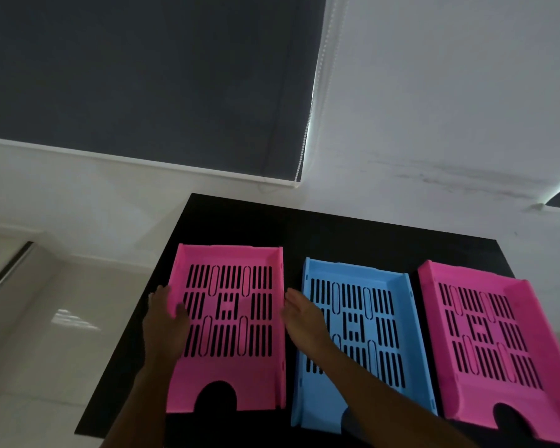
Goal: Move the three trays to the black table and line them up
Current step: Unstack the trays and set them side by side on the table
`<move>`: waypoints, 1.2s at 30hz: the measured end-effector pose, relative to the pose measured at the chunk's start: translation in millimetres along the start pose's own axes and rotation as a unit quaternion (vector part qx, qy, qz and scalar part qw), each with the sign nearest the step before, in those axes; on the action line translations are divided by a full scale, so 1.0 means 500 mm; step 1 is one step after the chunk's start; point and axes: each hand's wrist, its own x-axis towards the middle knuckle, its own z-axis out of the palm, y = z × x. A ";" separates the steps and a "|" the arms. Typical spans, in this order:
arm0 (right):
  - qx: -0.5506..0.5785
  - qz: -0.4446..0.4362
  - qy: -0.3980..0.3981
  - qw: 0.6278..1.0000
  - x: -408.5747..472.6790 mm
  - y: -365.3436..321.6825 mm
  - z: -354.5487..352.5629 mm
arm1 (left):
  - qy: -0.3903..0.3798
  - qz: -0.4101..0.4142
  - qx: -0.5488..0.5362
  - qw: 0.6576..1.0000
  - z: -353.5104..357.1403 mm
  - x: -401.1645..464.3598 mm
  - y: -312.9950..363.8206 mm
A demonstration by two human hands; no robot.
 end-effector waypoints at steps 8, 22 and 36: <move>-0.101 -0.016 0.202 0.974 -0.042 0.068 -0.205 | -0.203 0.045 -0.002 0.978 0.163 -0.148 0.132; -0.141 0.125 0.215 0.958 -0.148 0.316 -0.416 | -0.219 0.072 0.013 0.973 0.320 -0.233 0.158; -0.230 0.096 0.203 0.947 -0.192 0.286 -0.413 | -0.166 0.106 0.048 0.979 0.351 -0.275 0.165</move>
